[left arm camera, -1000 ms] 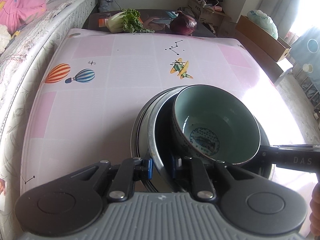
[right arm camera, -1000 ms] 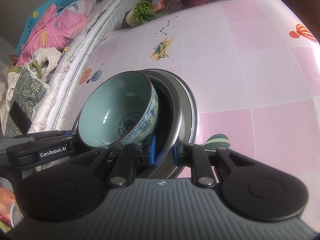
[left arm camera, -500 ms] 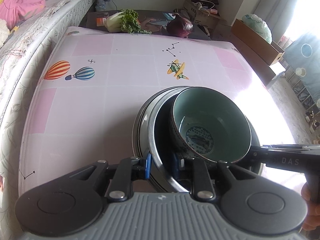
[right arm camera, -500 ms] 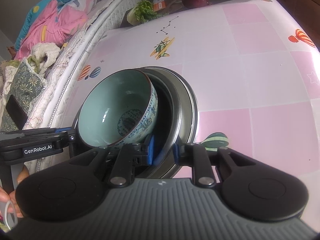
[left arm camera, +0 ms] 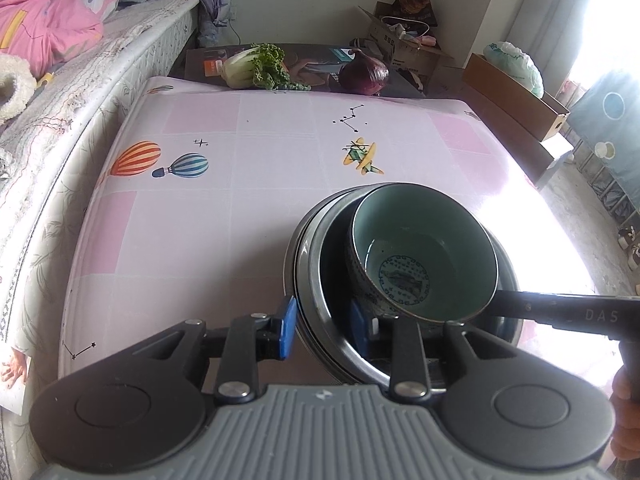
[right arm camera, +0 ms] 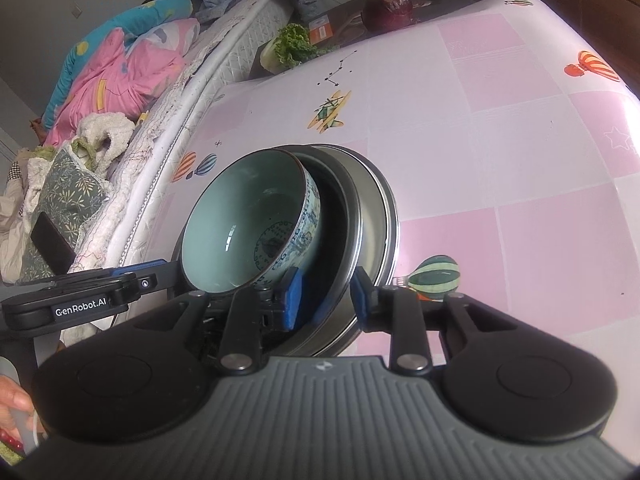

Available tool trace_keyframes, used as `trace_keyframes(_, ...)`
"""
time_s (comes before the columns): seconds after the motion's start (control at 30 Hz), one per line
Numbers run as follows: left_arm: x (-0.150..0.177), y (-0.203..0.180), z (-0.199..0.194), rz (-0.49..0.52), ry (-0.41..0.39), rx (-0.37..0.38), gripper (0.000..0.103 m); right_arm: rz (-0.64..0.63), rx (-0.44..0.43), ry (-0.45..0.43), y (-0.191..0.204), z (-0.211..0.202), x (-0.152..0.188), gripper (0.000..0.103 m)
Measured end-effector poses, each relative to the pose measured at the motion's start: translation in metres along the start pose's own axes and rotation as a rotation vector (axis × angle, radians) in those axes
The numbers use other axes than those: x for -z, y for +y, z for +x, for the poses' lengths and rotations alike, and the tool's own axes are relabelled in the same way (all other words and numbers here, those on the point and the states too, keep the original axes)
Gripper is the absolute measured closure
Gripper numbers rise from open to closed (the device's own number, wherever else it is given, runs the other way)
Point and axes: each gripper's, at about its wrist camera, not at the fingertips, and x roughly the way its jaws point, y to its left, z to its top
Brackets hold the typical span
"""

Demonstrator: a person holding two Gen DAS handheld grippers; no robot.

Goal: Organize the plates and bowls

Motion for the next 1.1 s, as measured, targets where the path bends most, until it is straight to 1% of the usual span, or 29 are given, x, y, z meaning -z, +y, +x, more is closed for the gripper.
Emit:
trace_keyframes(0.03,0.002,0.001,-0.003,0.000,-0.009,-0.005,0.062,0.001,-0.001,-0.012,0.000,-0.003,0.001,0.075)
trace_keyframes(0.07,0.003,0.001,-0.006,0.002,-0.020,-0.010,0.058,0.002,0.000,-0.031,-0.001,-0.008,0.004,0.069)
trace_keyframes(0.1,0.005,0.000,-0.010,0.004,-0.034,-0.016,0.051,0.002,0.008,-0.048,-0.002,-0.014,0.006,0.061)
trace_keyframes(0.13,0.007,0.000,-0.014,0.007,-0.048,-0.024,0.046,-0.004,0.016,-0.069,-0.002,-0.020,0.009,0.058)
trace_keyframes(0.17,0.008,0.000,-0.019,0.010,-0.060,-0.032,0.045,-0.013,0.025,-0.088,-0.002,-0.026,0.012,0.055)
trace_keyframes(0.23,0.011,0.000,-0.029,0.017,-0.081,-0.043,0.034,-0.029,0.055,-0.122,-0.002,-0.039,0.019,0.048)
trace_keyframes(0.27,0.014,0.001,-0.034,0.021,-0.095,-0.047,0.032,-0.039,0.069,-0.141,-0.002,-0.046,0.023,0.044)
trace_keyframes(0.33,0.021,0.000,-0.045,0.031,-0.124,-0.061,0.020,-0.068,0.093,-0.182,-0.001,-0.060,0.033,0.037)
trace_keyframes(0.4,0.028,0.000,-0.054,0.037,-0.139,-0.083,0.014,-0.110,0.157,-0.228,0.003,-0.075,0.046,0.022)
trace_keyframes(0.47,0.035,-0.001,-0.063,0.039,-0.151,-0.099,0.012,-0.164,0.242,-0.274,0.009,-0.088,0.058,0.020)
trace_keyframes(0.53,0.042,0.000,-0.072,0.033,-0.164,-0.105,0.006,-0.201,0.331,-0.309,0.014,-0.097,0.070,0.011)
trace_keyframes(0.57,0.045,0.000,-0.076,0.028,-0.173,-0.103,0.005,-0.213,0.367,-0.329,0.015,-0.103,0.077,0.004)
trace_keyframes(0.6,0.049,0.000,-0.082,0.028,-0.187,-0.099,0.003,-0.226,0.397,-0.346,0.017,-0.107,0.084,0.001)
trace_keyframes(0.7,0.060,-0.006,-0.095,0.039,-0.221,-0.094,0.000,-0.258,0.480,-0.384,0.024,-0.115,0.100,0.001)
trace_keyframes(0.77,0.064,-0.010,-0.101,0.044,-0.222,-0.095,0.000,-0.277,0.519,-0.389,0.030,-0.117,0.111,0.001)
trace_keyframes(0.9,0.074,-0.020,-0.107,0.048,-0.209,-0.147,0.000,-0.273,0.537,-0.359,0.040,-0.115,0.123,0.001)
trace_keyframes(1.0,0.080,-0.026,-0.111,0.053,-0.199,-0.201,0.000,-0.255,0.577,-0.337,0.049,-0.111,0.128,0.001)
trace_keyframes(1.1,0.084,-0.031,-0.110,0.068,-0.175,-0.231,0.000,-0.237,0.577,-0.326,0.056,-0.110,0.133,0.001)
